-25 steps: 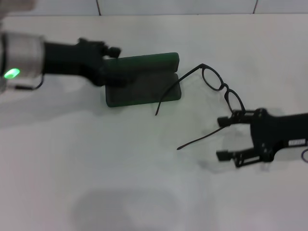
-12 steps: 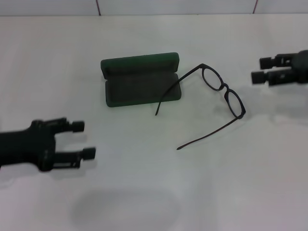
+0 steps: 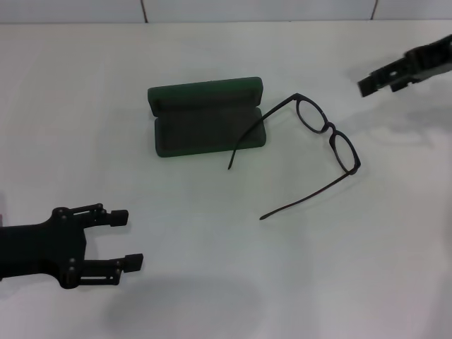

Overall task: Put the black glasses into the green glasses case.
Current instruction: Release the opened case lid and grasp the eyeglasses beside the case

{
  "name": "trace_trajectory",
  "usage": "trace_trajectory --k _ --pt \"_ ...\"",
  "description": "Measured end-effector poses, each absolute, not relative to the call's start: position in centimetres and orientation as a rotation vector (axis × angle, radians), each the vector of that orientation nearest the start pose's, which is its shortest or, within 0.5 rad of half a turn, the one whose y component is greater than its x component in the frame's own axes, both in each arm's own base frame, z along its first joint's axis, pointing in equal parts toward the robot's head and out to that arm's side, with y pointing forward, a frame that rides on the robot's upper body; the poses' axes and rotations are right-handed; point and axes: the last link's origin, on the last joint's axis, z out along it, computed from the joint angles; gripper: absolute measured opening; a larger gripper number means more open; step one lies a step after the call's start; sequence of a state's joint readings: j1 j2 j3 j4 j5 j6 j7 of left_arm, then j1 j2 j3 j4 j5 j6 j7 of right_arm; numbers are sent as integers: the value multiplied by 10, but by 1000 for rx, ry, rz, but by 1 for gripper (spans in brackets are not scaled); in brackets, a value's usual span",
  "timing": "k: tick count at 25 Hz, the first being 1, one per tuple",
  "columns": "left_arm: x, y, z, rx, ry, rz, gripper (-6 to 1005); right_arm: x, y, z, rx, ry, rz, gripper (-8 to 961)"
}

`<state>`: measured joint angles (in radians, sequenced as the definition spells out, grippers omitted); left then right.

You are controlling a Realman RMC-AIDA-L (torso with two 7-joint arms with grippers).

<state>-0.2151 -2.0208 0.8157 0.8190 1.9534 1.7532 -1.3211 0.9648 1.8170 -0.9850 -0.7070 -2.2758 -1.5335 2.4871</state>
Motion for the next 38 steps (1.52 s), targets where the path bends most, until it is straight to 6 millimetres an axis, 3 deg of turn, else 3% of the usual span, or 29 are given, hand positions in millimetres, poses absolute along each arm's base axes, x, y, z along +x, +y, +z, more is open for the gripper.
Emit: trace_trajectory --k 7,11,21,35,38 --pt "-324 233 27 -2811 -643 -613 842 118 452 33 -2548 1263 -294 854" --pt "-324 231 26 -2811 -626 -614 841 109 451 10 -2544 1211 -376 848" --pt "-325 231 24 -2822 -629 -590 840 132 447 -28 -2491 1200 -409 832" --pt "-326 232 24 -2825 -627 -576 837 145 448 -42 -2453 1194 -375 811" --pt "-326 232 24 -2826 -619 -576 835 148 449 -42 -2439 1192 -356 688"
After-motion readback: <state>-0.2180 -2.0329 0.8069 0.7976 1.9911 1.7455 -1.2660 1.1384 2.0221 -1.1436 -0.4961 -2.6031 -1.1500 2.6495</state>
